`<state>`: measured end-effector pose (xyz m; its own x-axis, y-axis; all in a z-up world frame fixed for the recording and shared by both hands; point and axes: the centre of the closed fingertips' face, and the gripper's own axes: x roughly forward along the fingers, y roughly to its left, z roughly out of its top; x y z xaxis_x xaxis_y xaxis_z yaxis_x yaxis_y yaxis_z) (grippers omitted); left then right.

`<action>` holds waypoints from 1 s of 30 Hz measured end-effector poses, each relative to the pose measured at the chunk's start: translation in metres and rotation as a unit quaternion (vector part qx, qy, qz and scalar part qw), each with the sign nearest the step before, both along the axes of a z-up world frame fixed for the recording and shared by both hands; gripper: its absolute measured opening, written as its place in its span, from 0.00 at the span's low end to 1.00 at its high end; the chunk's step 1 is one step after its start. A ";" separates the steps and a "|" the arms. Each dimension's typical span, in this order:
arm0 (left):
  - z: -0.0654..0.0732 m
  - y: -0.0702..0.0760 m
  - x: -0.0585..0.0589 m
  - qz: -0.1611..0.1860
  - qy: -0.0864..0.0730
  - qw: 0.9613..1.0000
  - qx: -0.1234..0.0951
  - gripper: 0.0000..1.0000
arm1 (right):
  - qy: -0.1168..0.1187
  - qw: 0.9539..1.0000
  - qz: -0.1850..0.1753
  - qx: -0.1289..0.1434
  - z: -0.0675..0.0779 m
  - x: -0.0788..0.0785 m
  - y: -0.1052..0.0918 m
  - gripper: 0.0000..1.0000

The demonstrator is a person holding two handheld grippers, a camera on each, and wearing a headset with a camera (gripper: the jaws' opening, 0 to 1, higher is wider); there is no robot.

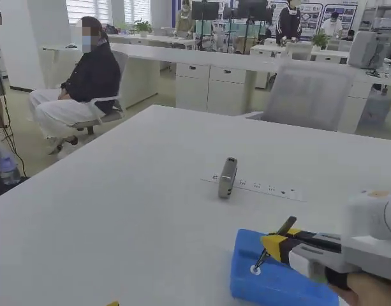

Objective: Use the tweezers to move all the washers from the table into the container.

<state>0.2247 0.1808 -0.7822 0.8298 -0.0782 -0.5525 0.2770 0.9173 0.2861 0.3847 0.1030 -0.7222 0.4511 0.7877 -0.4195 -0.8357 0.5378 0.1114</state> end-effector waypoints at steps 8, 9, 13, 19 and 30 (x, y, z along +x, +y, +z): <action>-0.005 0.002 -0.001 0.001 0.010 1.000 0.012 0.99 | 0.005 1.000 0.003 -0.015 -0.021 0.019 0.007 0.03; -0.004 0.002 -0.001 0.002 0.010 1.000 0.014 0.99 | 0.004 1.000 0.005 -0.018 -0.023 0.020 0.007 0.03; -0.005 0.004 -0.001 0.009 0.011 1.000 0.011 0.99 | 0.005 1.000 0.010 -0.023 -0.031 0.025 0.011 0.03; -0.007 0.006 -0.001 0.012 0.016 1.000 0.018 0.99 | 0.021 1.000 -0.001 -0.018 -0.045 0.033 0.014 0.03; -0.009 0.008 -0.002 0.016 0.022 0.999 0.024 0.99 | 0.026 0.999 -0.014 -0.027 -0.074 0.038 0.018 0.04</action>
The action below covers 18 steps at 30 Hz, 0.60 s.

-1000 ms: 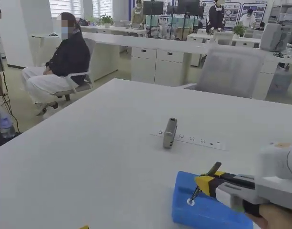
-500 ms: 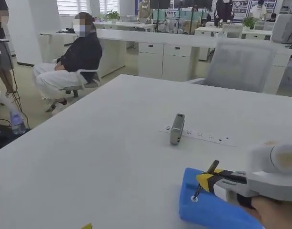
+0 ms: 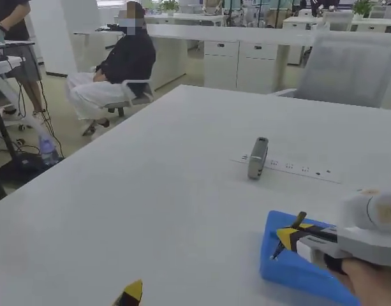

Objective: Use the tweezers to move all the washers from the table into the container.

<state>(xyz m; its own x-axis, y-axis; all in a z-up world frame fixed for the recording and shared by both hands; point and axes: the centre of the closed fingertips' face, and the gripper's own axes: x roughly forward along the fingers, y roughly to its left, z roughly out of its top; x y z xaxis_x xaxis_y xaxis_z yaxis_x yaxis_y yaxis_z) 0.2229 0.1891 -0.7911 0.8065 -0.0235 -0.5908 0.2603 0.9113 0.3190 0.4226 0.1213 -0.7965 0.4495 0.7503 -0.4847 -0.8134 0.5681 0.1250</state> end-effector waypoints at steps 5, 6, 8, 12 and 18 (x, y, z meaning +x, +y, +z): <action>0.000 0.001 0.000 0.001 0.001 1.000 0.002 0.99 | -0.010 1.000 0.007 -0.015 -0.006 -0.003 -0.001 0.04; -0.001 0.001 0.000 0.001 0.002 1.000 0.002 0.99 | -0.010 1.000 0.006 -0.018 -0.006 -0.003 -0.001 0.04; -0.001 0.000 0.000 0.000 0.002 1.000 0.002 0.99 | -0.009 1.000 0.005 -0.019 -0.006 -0.002 -0.002 0.04; 0.000 0.001 0.000 0.000 0.000 1.000 0.003 0.99 | -0.013 1.000 0.001 -0.020 0.001 -0.002 -0.004 0.04; 0.001 0.000 0.001 -0.001 -0.003 1.000 0.002 0.99 | -0.028 1.000 -0.001 -0.003 0.030 -0.008 -0.009 0.04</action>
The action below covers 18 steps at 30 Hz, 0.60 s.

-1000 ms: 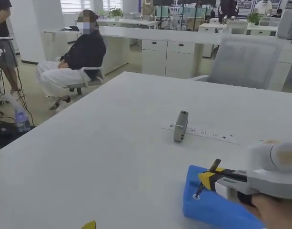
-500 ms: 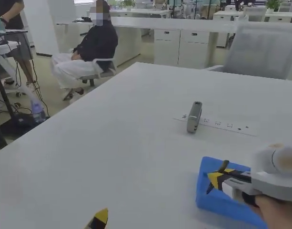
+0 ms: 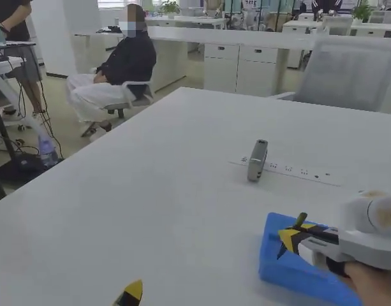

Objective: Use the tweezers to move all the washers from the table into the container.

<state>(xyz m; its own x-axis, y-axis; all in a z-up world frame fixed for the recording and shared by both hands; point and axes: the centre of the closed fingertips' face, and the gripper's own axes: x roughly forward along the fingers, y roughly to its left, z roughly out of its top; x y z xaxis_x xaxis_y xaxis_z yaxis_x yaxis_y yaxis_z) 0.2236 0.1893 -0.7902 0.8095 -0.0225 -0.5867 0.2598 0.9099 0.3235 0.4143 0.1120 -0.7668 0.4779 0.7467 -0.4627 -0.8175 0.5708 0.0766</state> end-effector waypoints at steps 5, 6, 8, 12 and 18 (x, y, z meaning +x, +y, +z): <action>0.003 -0.002 0.000 -0.003 -0.006 1.000 -0.005 0.99 | -0.012 1.000 0.005 0.013 0.020 -0.013 -0.003 0.04; 0.005 -0.002 0.001 -0.003 -0.011 1.000 -0.010 0.99 | -0.012 1.000 0.007 0.017 0.024 -0.017 -0.003 0.04; 0.006 -0.002 0.001 -0.001 -0.012 1.000 -0.017 0.99 | -0.013 1.000 0.012 0.017 0.028 -0.025 -0.005 0.04; 0.005 -0.003 0.001 -0.003 -0.012 1.000 -0.012 0.99 | -0.007 0.999 0.024 0.024 0.032 -0.045 -0.005 0.04; 0.005 -0.002 0.001 -0.002 -0.013 1.000 -0.011 0.99 | 0.004 0.999 0.035 0.014 0.021 -0.064 -0.007 0.04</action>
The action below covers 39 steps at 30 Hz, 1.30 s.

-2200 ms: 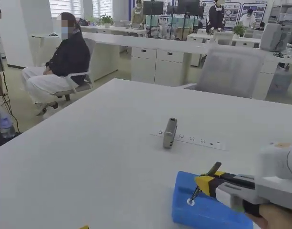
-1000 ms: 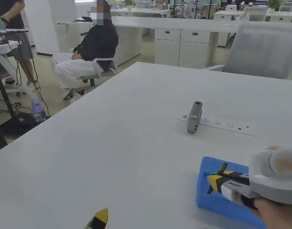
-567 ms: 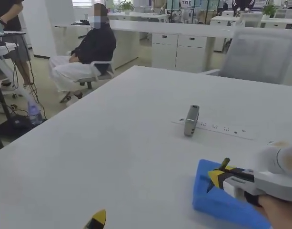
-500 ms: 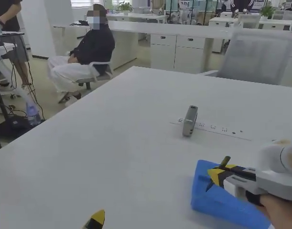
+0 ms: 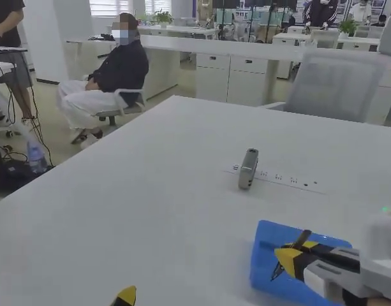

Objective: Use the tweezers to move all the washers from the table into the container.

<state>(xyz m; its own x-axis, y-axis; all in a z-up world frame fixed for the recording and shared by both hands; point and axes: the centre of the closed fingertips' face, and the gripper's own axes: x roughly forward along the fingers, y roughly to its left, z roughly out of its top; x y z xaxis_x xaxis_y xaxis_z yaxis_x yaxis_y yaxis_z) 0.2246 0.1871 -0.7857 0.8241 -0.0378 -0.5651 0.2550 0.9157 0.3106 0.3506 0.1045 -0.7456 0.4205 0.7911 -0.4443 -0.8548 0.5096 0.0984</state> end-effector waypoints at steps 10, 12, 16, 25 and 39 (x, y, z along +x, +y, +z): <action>-0.001 0.001 0.000 0.000 0.001 1.000 0.005 0.99 | 0.035 0.999 0.010 -0.018 -0.039 -0.016 0.005 0.04; -0.001 0.001 0.000 0.002 0.002 1.000 0.004 0.99 | 0.033 0.999 0.016 -0.033 -0.048 -0.017 0.005 0.04; -0.002 0.002 0.000 0.002 0.004 1.000 0.006 0.99 | 0.031 0.999 0.017 -0.039 -0.054 -0.015 0.005 0.04; -0.004 0.001 0.000 0.000 0.007 1.000 0.009 0.99 | 0.027 0.998 0.019 -0.045 -0.061 -0.010 0.007 0.05; -0.005 0.002 -0.001 0.000 0.011 1.000 0.012 0.99 | 0.036 0.998 0.004 -0.042 -0.064 -0.008 -0.001 0.03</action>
